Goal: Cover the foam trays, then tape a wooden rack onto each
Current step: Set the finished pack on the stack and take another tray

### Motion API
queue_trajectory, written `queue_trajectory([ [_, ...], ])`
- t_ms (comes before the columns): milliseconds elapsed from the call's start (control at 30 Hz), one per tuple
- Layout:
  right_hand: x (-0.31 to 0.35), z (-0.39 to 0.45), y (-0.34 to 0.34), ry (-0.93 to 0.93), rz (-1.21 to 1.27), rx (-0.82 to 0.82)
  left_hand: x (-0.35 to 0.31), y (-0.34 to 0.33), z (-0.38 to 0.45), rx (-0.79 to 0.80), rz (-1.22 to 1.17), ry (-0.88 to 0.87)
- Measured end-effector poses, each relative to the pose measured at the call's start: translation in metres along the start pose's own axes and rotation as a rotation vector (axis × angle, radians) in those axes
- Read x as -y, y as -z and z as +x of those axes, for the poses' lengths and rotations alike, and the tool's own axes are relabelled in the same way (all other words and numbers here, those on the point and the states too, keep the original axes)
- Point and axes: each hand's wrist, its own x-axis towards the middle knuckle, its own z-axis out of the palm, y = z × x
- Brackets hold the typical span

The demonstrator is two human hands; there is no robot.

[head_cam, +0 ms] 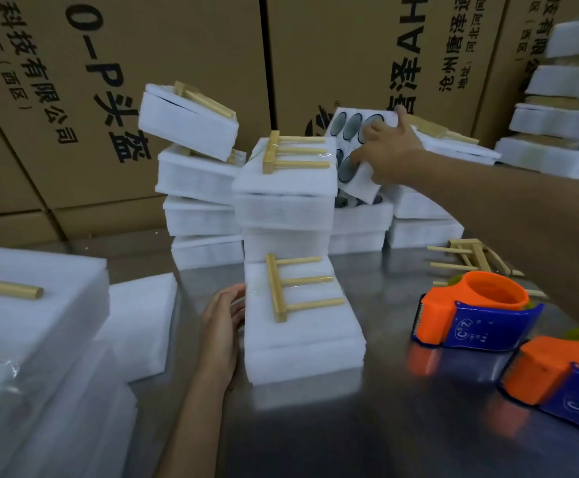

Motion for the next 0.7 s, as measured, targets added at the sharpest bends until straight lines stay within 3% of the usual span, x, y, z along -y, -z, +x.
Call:
queue_trajectory([
  [267,-0.02,0.002,0.023,-0.088,-0.246,0.035,0.0,0.001,0.001,0.01,0.011,0.016],
  [467,-0.035,-0.01,0.031,-0.259,-0.112,-0.03,0.002,0.002,0.004,0.016,0.01,0.014],
  [700,-0.05,-0.061,0.051,-0.227,0.25,-0.288,-0.003,-0.001,-0.001,0.018,0.009,0.005],
])
